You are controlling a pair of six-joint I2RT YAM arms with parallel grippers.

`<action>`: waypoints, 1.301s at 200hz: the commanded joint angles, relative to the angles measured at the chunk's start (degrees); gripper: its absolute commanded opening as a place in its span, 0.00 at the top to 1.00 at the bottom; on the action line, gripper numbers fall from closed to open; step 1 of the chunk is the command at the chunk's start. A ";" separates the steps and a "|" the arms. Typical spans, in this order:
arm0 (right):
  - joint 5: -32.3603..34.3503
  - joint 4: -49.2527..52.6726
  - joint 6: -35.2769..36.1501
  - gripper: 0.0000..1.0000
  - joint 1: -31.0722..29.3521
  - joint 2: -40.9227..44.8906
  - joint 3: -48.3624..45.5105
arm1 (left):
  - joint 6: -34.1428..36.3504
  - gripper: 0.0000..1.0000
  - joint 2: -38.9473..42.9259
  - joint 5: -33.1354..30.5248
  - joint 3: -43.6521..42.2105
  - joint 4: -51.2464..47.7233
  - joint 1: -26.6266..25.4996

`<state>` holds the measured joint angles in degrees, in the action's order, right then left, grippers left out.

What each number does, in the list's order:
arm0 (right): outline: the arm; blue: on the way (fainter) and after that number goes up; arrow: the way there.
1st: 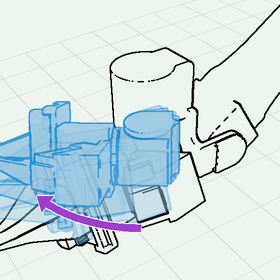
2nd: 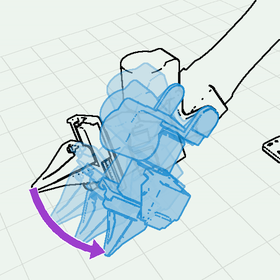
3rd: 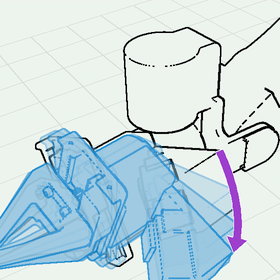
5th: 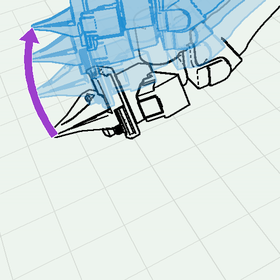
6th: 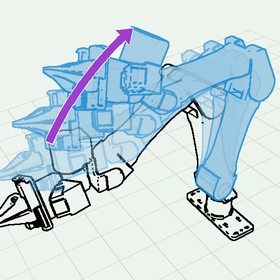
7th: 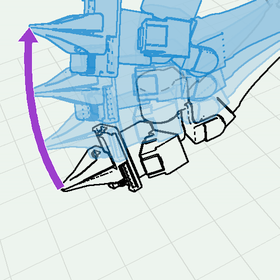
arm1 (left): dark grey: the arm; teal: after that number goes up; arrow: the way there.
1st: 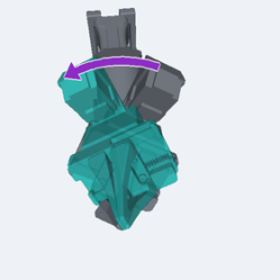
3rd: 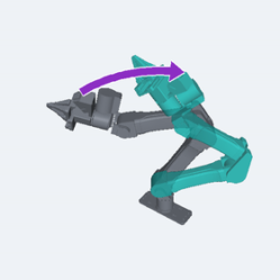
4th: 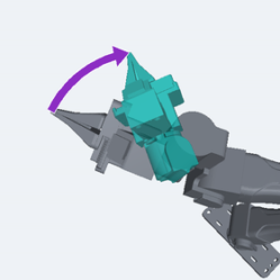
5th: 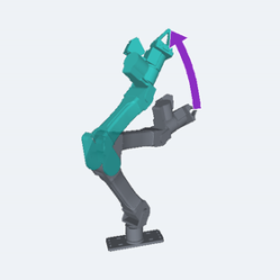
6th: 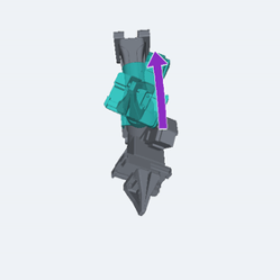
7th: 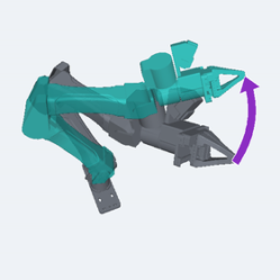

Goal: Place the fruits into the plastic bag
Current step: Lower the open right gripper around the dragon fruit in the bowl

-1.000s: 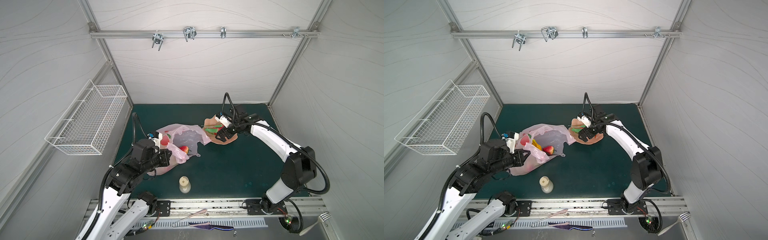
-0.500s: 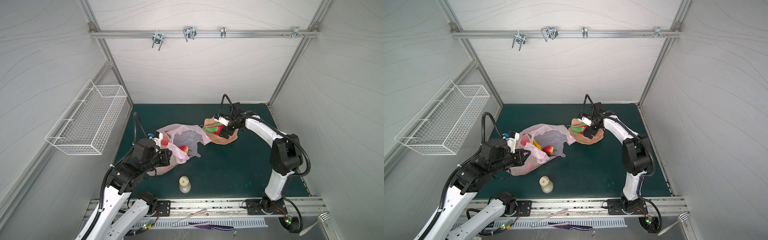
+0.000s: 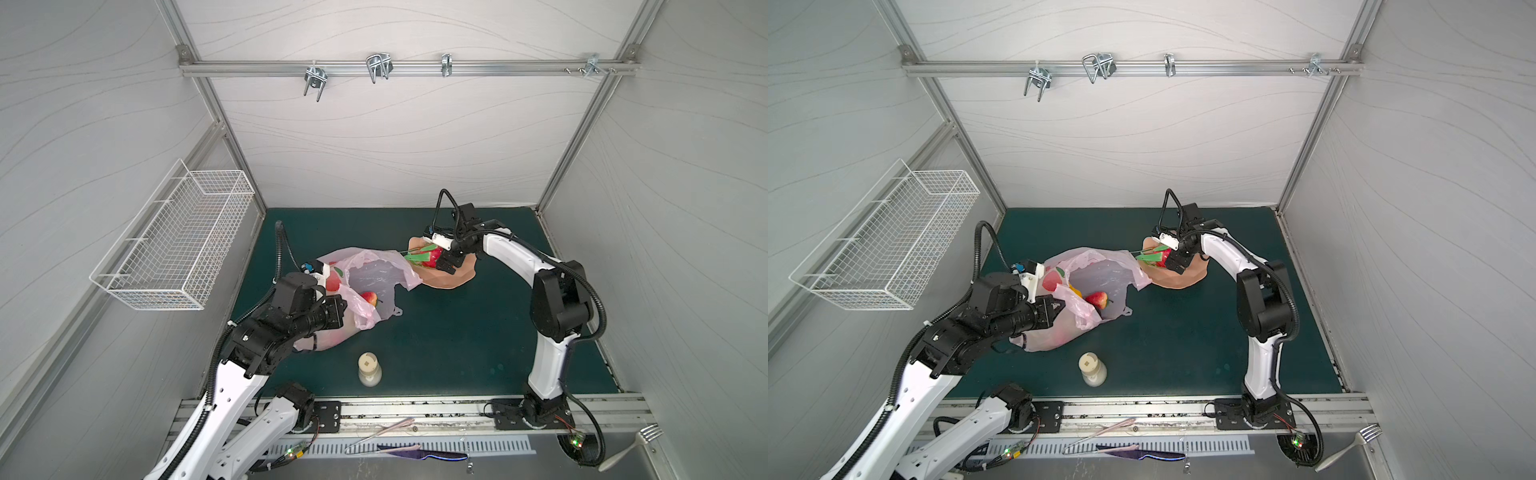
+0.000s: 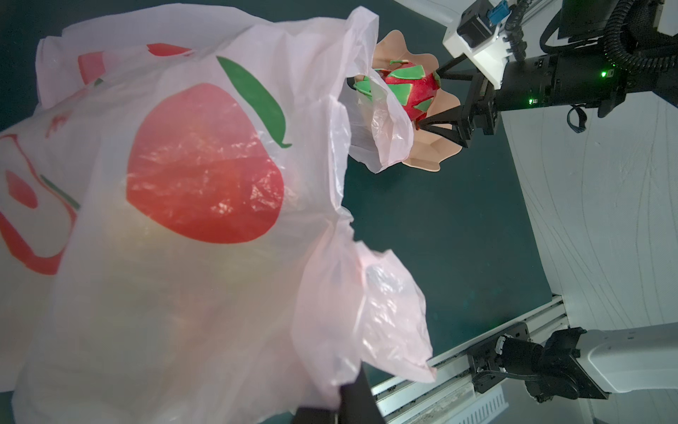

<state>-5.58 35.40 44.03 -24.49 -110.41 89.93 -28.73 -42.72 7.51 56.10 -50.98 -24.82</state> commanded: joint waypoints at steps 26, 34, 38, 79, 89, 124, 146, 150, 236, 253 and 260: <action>1.61 -0.34 4.87 0.01 -0.69 2.16 2.83 | -0.10 1.00 -1.30 1.09 -0.29 4.30 0.03; 1.95 -0.26 4.79 0.01 -0.65 1.52 3.79 | -0.03 1.00 -1.51 1.23 -0.35 4.40 0.03; 1.90 -0.32 4.67 0.01 -0.65 1.27 4.28 | -0.05 1.00 -1.56 1.28 -0.29 4.45 0.03; -1.39 1.49 6.57 0.01 -0.58 -3.28 8.88 | -0.05 1.00 -2.07 2.11 -0.36 4.46 -0.01; -2.57 2.92 6.73 0.01 -0.51 -4.69 10.48 | -0.10 1.00 -2.15 2.33 -0.48 4.48 0.03; -6.60 5.44 7.55 0.01 -0.38 -7.78 12.86 | -0.19 1.00 -2.46 2.60 -0.70 4.42 0.03; -7.35 5.64 7.80 0.01 -0.14 -9.38 13.71 | -0.10 1.00 -2.68 2.54 -0.55 4.31 0.02; -7.11 5.86 7.97 0.01 -0.12 -9.72 13.90 | -0.10 1.00 -2.70 2.51 -0.55 4.31 0.04; -6.86 6.68 7.96 0.01 0.32 -12.96 11.20 | -0.19 1.00 -3.42 2.77 -0.79 4.91 0.09; -4.52 5.57 7.35 0.01 0.32 -13.31 9.95 | -0.10 1.00 -3.66 2.69 -0.73 5.01 0.03; -3.80 5.48 7.27 0.01 0.37 -13.50 9.75 | -0.10 1.00 -3.75 2.71 -0.72 5.10 0.03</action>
<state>-10.74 38.89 50.54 -24.36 -122.13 101.51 -28.73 -46.28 9.91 55.46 -48.90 -24.82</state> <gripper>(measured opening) 0.993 0.048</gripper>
